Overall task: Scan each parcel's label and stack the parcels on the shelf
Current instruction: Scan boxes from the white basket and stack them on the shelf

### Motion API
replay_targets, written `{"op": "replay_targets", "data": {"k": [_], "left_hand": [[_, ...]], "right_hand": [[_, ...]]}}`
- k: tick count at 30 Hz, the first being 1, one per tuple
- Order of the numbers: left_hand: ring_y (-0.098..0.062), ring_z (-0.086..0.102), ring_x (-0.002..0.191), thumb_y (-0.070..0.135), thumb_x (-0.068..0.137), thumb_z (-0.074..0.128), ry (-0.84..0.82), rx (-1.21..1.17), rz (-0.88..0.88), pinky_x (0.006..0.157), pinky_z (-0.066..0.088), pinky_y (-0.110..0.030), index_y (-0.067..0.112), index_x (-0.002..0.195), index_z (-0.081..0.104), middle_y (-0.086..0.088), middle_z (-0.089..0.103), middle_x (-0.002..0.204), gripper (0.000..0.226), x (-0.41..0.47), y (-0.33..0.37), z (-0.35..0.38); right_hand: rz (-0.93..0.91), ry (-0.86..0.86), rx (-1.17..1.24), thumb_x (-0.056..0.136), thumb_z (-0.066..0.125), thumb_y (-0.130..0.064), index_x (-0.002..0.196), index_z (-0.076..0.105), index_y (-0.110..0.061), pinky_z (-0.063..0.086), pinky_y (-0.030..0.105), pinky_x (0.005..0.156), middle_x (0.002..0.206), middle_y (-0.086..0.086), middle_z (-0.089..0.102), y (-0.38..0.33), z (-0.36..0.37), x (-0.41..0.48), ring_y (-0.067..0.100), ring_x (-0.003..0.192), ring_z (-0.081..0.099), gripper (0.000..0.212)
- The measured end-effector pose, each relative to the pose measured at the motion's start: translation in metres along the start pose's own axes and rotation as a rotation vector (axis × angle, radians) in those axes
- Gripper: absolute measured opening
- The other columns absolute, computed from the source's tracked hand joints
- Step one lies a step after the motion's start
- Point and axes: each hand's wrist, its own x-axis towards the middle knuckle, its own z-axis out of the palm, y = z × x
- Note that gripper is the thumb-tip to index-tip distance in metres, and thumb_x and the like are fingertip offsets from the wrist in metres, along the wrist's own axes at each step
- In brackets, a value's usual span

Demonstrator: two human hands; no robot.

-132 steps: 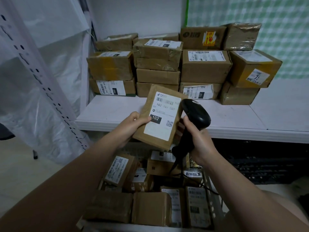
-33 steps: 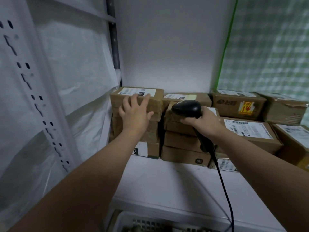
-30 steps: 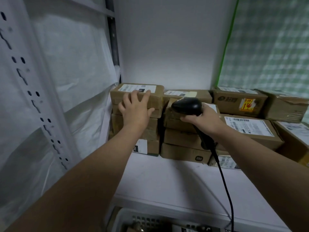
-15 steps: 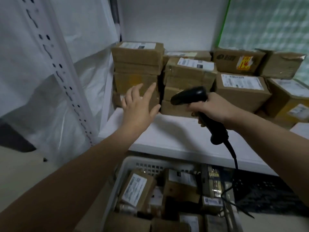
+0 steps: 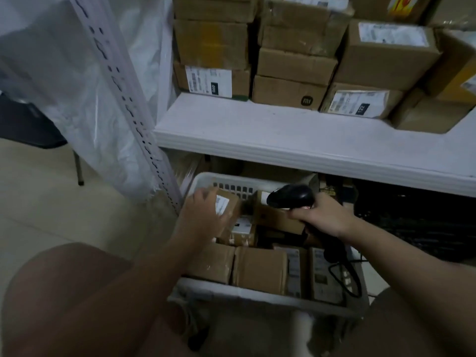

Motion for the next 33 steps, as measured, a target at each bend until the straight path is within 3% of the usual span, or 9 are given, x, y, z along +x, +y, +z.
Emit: {"op": "replay_targets", "data": {"k": [2,6,9,17,21,25,29,31,33], "left_hand": [[-0.029,0.039,0.13,0.05,0.084,0.064,-0.12,-0.04,0.035,0.104,0.035,-0.039,0.015,0.145,0.035,-0.012,0.038,0.144,0.076,-0.007,-0.002,0.015],[-0.03,0.033,0.135,0.066,0.068,0.068,-0.661,-0.025,0.145,0.107,0.036,-0.048,0.022,0.147,0.029,-0.007,0.03,0.148,0.098,-0.022,-0.009,0.032],[-0.033,0.025,0.141,0.072,0.062,0.069,-0.727,0.245,0.316,0.112,0.025,-0.055,0.024,0.15,0.018,-0.008,0.019,0.156,0.112,-0.036,-0.014,0.039],[-0.027,0.037,0.129,0.057,0.076,0.064,-0.47,0.313,0.375,0.108,0.035,-0.045,0.025,0.147,0.027,-0.005,0.035,0.144,0.087,-0.038,-0.015,0.027],[-0.016,0.041,0.117,0.05,0.074,0.07,-0.194,-0.086,0.317,0.096,0.04,-0.034,0.03,0.137,0.043,0.002,0.042,0.131,0.071,-0.011,0.013,-0.021],[-0.004,0.049,0.098,0.043,0.077,0.073,0.039,-0.443,0.246,0.083,0.039,-0.02,0.032,0.122,0.055,0.007,0.047,0.115,0.05,0.024,0.039,-0.081],[0.017,0.055,0.078,0.025,0.086,0.069,0.214,-0.798,0.211,0.068,0.043,-0.004,0.022,0.114,0.053,0.001,0.052,0.111,0.032,0.055,0.059,-0.124],[0.021,0.054,0.083,0.016,0.087,0.067,0.307,-0.982,0.209,0.068,0.045,-0.003,0.02,0.12,0.046,0.003,0.049,0.115,0.039,0.064,0.071,-0.142],[0.013,0.047,0.11,0.014,0.081,0.074,0.396,-0.967,0.324,0.089,0.047,-0.012,0.032,0.128,0.038,0.008,0.039,0.128,0.062,0.072,0.075,-0.148]], "right_hand": [[0.009,-0.006,-0.011,0.083,0.073,-0.024,0.067,0.061,-0.02,0.04,0.023,0.053,0.045,-0.009,0.056,0.01,0.008,-0.001,0.012,0.053,0.055,0.02],[-0.008,-0.042,0.008,0.084,0.072,-0.025,0.075,0.062,-0.027,0.039,0.022,0.056,0.064,-0.007,0.059,0.021,0.026,-0.001,0.011,0.065,0.056,0.014],[0.018,-0.125,-0.055,0.083,0.073,-0.028,0.086,0.067,-0.016,0.043,0.024,0.058,0.076,0.004,0.064,0.026,0.039,-0.003,0.014,0.069,0.059,0.014],[-0.067,-0.102,-0.131,0.082,0.073,-0.031,0.08,0.064,-0.012,0.041,0.028,0.059,0.072,0.004,0.059,0.009,0.051,0.0,0.018,0.073,0.057,0.02],[-0.134,0.056,0.07,0.081,0.075,-0.024,0.08,0.066,-0.016,0.043,0.019,0.057,0.067,-0.004,0.062,-0.012,0.03,-0.001,0.007,0.063,0.056,0.012],[-0.187,0.249,0.366,0.084,0.074,-0.023,0.088,0.067,-0.006,0.049,0.027,0.058,0.066,0.001,0.058,-0.036,0.004,-0.008,0.014,0.058,0.058,0.019],[-0.317,0.34,0.56,0.086,0.071,-0.021,0.085,0.067,-0.018,0.052,0.029,0.064,0.065,-0.003,0.064,-0.06,-0.025,-0.013,0.015,0.067,0.064,0.005],[-0.361,0.382,0.628,0.087,0.071,-0.021,0.091,0.068,-0.022,0.057,0.036,0.074,0.079,0.0,0.07,-0.071,-0.042,-0.01,0.021,0.081,0.069,0.006],[-0.383,0.408,0.705,0.087,0.07,-0.02,0.1,0.067,-0.023,0.058,0.039,0.077,0.092,0.007,0.07,-0.077,-0.058,-0.006,0.024,0.088,0.07,0.014]]}}
